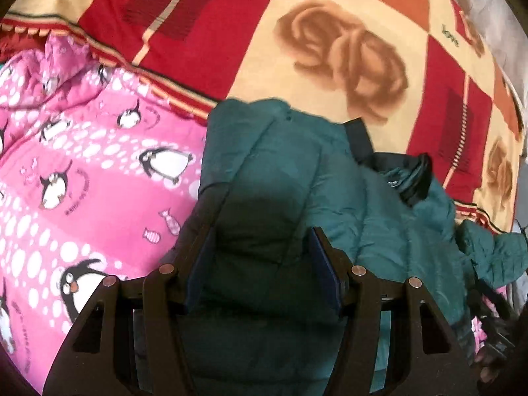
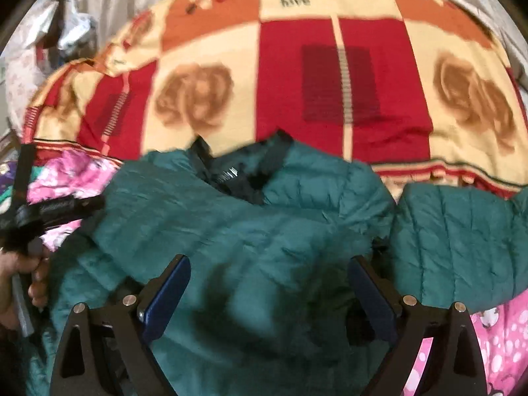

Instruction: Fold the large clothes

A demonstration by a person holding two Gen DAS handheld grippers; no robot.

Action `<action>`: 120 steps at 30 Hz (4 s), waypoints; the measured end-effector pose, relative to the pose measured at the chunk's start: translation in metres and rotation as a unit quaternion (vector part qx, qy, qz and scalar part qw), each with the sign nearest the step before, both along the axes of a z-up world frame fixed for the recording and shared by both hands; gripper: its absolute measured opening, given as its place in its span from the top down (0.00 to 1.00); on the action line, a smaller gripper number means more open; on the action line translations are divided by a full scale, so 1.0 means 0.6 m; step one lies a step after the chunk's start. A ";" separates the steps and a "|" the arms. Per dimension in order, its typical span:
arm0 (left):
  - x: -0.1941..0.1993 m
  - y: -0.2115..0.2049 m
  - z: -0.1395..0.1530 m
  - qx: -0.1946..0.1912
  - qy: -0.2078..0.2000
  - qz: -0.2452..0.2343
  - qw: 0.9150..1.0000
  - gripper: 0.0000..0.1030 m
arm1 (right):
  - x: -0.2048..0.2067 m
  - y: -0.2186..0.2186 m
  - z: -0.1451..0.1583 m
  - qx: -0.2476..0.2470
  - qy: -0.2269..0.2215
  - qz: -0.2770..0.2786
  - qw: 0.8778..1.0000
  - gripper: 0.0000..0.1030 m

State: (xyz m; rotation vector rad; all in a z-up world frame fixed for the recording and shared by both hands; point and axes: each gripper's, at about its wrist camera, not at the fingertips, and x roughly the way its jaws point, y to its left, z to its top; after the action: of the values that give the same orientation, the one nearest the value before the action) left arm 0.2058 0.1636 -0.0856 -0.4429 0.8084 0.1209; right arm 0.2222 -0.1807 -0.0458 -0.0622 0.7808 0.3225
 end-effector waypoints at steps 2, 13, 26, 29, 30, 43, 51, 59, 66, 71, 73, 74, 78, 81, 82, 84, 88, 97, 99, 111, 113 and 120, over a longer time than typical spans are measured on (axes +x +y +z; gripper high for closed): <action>0.001 -0.002 -0.001 0.002 0.003 0.004 1.000 0.43 | 0.032 -0.017 -0.045 0.012 0.082 -0.019 0.996 0.08; -0.018 0.000 0.052 0.004 -0.037 0.037 0.999 0.43 | 0.038 -0.031 -0.019 0.007 0.095 -0.052 0.994 0.19; 0.042 -0.055 0.006 0.045 0.024 -0.047 0.998 0.16 | 0.090 0.107 -0.066 -0.002 0.105 0.031 0.994 0.12; 0.048 -0.068 -0.003 0.048 0.031 -0.065 0.996 0.01 | 0.094 0.087 -0.072 0.035 0.120 0.034 0.992 0.09; 0.048 -0.068 -0.004 0.043 0.033 -0.065 0.996 0.01 | 0.092 0.083 -0.071 0.041 0.119 0.036 0.991 0.09; -0.060 -0.072 0.067 0.004 -0.025 -0.043 0.999 0.01 | 0.007 -0.221 0.091 0.011 -0.085 -0.192 0.978 0.13; -0.083 -0.118 0.070 0.018 -0.018 -0.090 0.996 0.01 | -0.091 -0.587 0.165 0.110 -0.179 -0.400 0.892 0.13; -0.069 -0.128 0.058 0.030 -0.008 -0.095 0.995 0.01 | -0.046 -0.697 0.136 0.157 -0.108 -0.372 0.909 0.18; -0.066 -0.120 0.058 0.049 -0.006 -0.084 0.995 0.01 | -0.017 -0.707 0.119 0.182 -0.099 -0.371 0.905 0.34; -0.068 -0.116 0.061 0.069 -0.002 -0.080 0.994 0.01 | -0.003 -0.678 0.135 0.163 -0.089 -0.320 0.929 0.77; -0.070 -0.112 0.061 0.084 0.003 -0.076 0.994 0.01 | -0.006 -0.658 0.148 0.150 -0.095 -0.310 0.934 0.79; -0.073 -0.108 0.061 0.095 0.005 -0.072 0.993 0.01 | -0.009 -0.645 0.156 0.146 -0.099 -0.304 0.936 0.79; -0.084 -0.083 0.062 0.122 0.011 -0.051 0.991 0.01 | -0.023 -0.579 0.184 0.122 -0.108 -0.282 0.946 0.80; -0.095 -0.051 0.061 0.137 0.020 -0.027 0.990 0.01 | -0.030 -0.509 0.198 0.120 -0.107 -0.249 0.955 0.80; -0.098 -0.042 0.060 0.139 0.024 -0.021 0.990 0.01 | -0.031 -0.490 0.201 0.120 -0.107 -0.239 0.958 0.80; -0.103 -0.024 0.058 0.139 0.029 -0.010 0.990 0.01 | -0.030 -0.422 0.206 0.125 -0.103 -0.205 0.965 0.82; -0.116 0.021 0.062 0.128 0.030 0.011 0.991 0.01 | -0.020 -0.286 0.207 0.137 -0.094 -0.143 0.976 0.84; -0.117 0.048 0.072 0.095 0.028 0.010 0.995 0.01 | 0.015 -0.108 0.144 0.046 -0.053 -0.116 0.991 0.85; -0.114 0.040 0.076 0.093 0.024 0.002 0.995 0.01 | 0.009 -0.146 0.130 0.009 -0.057 -0.143 0.988 0.84; -0.079 -0.034 0.051 0.093 0.045 -0.041 0.994 0.01 | 0.003 -0.274 0.048 -0.090 -0.032 -0.120 0.988 0.33; -0.075 -0.046 0.046 0.106 0.049 -0.046 0.992 0.01 | 0.014 -0.251 0.038 -0.124 -0.034 -0.084 0.988 0.33; -0.058 -0.063 0.042 0.126 0.053 -0.059 0.989 0.01 | 0.103 -0.203 -0.047 -0.285 0.004 -0.031 0.958 0.33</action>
State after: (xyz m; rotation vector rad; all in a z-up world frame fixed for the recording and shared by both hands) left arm 0.1711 0.1257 -0.0604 -0.1502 0.9087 0.1351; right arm 0.2841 -0.3023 -0.0739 -0.5796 0.8626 0.0293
